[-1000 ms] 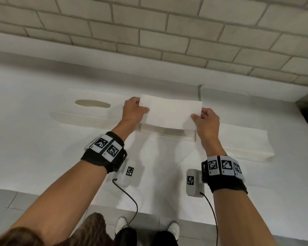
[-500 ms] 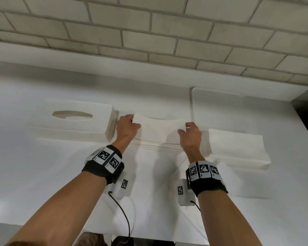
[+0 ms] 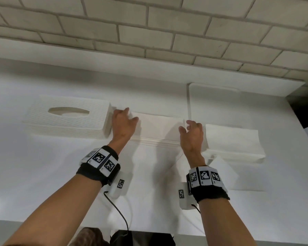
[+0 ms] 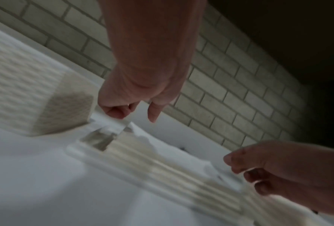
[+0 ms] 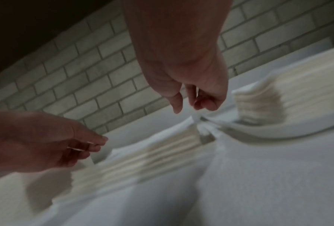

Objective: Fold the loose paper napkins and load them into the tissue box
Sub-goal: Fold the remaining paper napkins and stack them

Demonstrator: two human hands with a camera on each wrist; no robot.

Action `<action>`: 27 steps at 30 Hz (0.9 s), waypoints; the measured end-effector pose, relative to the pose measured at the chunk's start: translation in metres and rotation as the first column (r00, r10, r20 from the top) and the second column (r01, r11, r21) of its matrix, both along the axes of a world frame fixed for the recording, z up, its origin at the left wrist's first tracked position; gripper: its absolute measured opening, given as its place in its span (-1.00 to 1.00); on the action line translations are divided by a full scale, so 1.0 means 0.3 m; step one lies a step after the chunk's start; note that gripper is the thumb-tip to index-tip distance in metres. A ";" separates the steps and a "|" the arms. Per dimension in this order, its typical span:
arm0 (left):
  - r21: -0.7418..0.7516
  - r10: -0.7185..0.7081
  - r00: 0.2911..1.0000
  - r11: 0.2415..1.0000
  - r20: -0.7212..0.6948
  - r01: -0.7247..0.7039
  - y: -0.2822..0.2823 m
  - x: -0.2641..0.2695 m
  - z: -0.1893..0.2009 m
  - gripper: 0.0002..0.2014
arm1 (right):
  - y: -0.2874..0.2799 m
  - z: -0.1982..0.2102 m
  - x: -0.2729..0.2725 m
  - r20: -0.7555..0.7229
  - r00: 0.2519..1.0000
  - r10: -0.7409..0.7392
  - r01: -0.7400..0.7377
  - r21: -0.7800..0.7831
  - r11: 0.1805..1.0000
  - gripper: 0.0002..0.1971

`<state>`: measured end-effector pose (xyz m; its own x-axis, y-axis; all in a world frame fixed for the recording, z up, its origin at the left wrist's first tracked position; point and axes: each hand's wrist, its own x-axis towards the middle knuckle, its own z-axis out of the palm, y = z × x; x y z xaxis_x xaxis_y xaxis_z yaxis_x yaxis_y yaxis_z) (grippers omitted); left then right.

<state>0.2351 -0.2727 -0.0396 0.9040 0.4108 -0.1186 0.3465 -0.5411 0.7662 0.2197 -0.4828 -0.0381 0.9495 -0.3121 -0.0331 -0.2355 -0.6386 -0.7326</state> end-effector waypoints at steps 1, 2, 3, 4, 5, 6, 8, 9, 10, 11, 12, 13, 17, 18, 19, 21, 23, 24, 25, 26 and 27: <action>-0.058 0.024 0.998 0.998 0.052 -0.021 0.000 -0.013 0.021 -0.53 | -0.018 0.023 -0.025 0.007 1.000 0.008 -0.009 0.026 1.000 -0.68; -0.113 0.034 0.996 0.993 0.086 -0.025 -0.003 -0.030 0.042 -0.53 | -0.036 0.039 -0.054 0.000 1.000 0.026 -0.026 0.047 0.999 -0.72; -0.166 0.038 0.993 0.986 0.107 -0.020 -0.008 -0.050 0.064 -0.56 | -0.055 0.052 -0.089 -0.020 0.998 0.056 -0.055 0.071 0.996 -0.76; -0.227 0.033 0.993 0.974 0.116 -0.006 -0.013 -0.069 0.077 -0.61 | -0.070 0.060 -0.128 -0.057 0.993 0.103 -0.097 0.090 0.991 -0.79; -0.297 0.026 0.992 0.955 0.123 0.012 -0.020 -0.092 0.090 -0.65 | -0.084 0.064 -0.170 -0.104 0.981 0.166 -0.156 0.098 0.983 -0.81; -0.362 0.013 0.992 0.932 0.123 0.033 -0.028 -0.113 0.097 -0.70 | -0.097 0.063 -0.212 -0.155 0.959 0.237 -0.224 0.097 0.970 -0.79; -0.439 -0.032 0.994 0.895 0.109 0.077 -0.052 -0.162 0.104 -0.76 | -0.116 0.048 -0.287 -0.291 0.884 0.366 -0.362 0.069 0.929 -0.64; -0.459 -0.056 0.994 0.884 0.097 0.094 -0.066 -0.185 0.100 -0.77 | -0.118 0.041 -0.319 -0.360 0.840 0.406 -0.422 0.037 0.906 -0.54; -0.476 -0.075 0.993 0.873 0.086 0.108 -0.079 -0.204 0.090 -0.78 | -0.118 0.029 -0.345 -0.417 0.803 0.426 -0.472 -0.009 0.882 -0.45; -0.490 -0.092 0.993 0.863 0.079 0.119 -0.092 -0.224 0.081 -0.79 | -0.114 0.019 -0.368 -0.460 0.777 0.430 -0.518 -0.078 0.852 -0.38; -0.500 -0.104 0.992 0.857 0.073 0.126 -0.104 -0.240 0.070 -0.80 | -0.109 0.006 -0.384 -0.485 0.763 0.427 -0.556 -0.158 0.816 -0.34; -0.506 -0.113 0.991 0.852 0.070 0.133 -0.114 -0.256 0.064 -0.82 | -0.104 -0.002 -0.396 -0.490 0.762 0.424 -0.582 -0.230 0.780 -0.33; -0.505 -0.133 0.988 0.850 0.072 0.151 -0.145 -0.307 0.028 -0.86 | -0.094 -0.010 -0.398 -0.492 0.760 0.425 -0.607 -0.300 0.736 -0.48; -0.498 -0.135 0.989 0.854 0.068 0.151 -0.151 -0.320 0.020 -0.86 | -0.091 -0.008 -0.398 -0.498 0.753 0.430 -0.617 -0.307 0.724 -0.53; -0.494 -0.133 0.989 0.857 0.061 0.146 -0.157 -0.333 0.012 -0.86 | -0.090 -0.007 -0.396 -0.500 0.748 0.435 -0.624 -0.310 0.717 -0.58; -0.491 -0.133 0.990 0.861 0.038 0.134 -0.165 -0.357 -0.004 -0.87 | -0.089 -0.011 -0.397 -0.487 0.751 0.446 -0.618 -0.281 0.734 -0.65; -0.491 -0.139 0.990 0.862 0.014 0.128 -0.172 -0.377 -0.014 -0.88 | -0.093 -0.014 -0.401 -0.477 0.757 0.447 -0.596 -0.224 0.771 -0.60; -0.488 -0.145 0.989 0.863 0.007 0.130 -0.175 -0.385 -0.018 -0.88 | -0.095 -0.013 -0.399 -0.477 0.757 0.447 -0.590 -0.204 0.781 -0.58; -0.484 -0.151 0.989 0.865 0.003 0.134 -0.176 -0.393 -0.018 -0.87 | -0.098 -0.009 -0.394 -0.482 0.751 0.451 -0.594 -0.194 0.781 -0.59; -0.487 -0.154 0.988 0.863 0.006 0.138 -0.178 -0.400 -0.014 -0.86 | -0.099 0.001 -0.388 -0.480 0.744 0.464 -0.606 -0.192 0.772 -0.63; -0.502 -0.154 0.988 0.854 0.008 0.137 -0.179 -0.405 -0.009 -0.85 | -0.102 0.014 -0.378 -0.465 0.742 0.483 -0.614 -0.180 0.769 -0.69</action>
<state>0.1135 -0.3264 -0.0424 0.9410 0.1527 -0.3019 0.3224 -0.1343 0.9370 0.1063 -0.5134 -0.0338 0.8870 0.2052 -0.4137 0.0192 -0.9115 -0.4109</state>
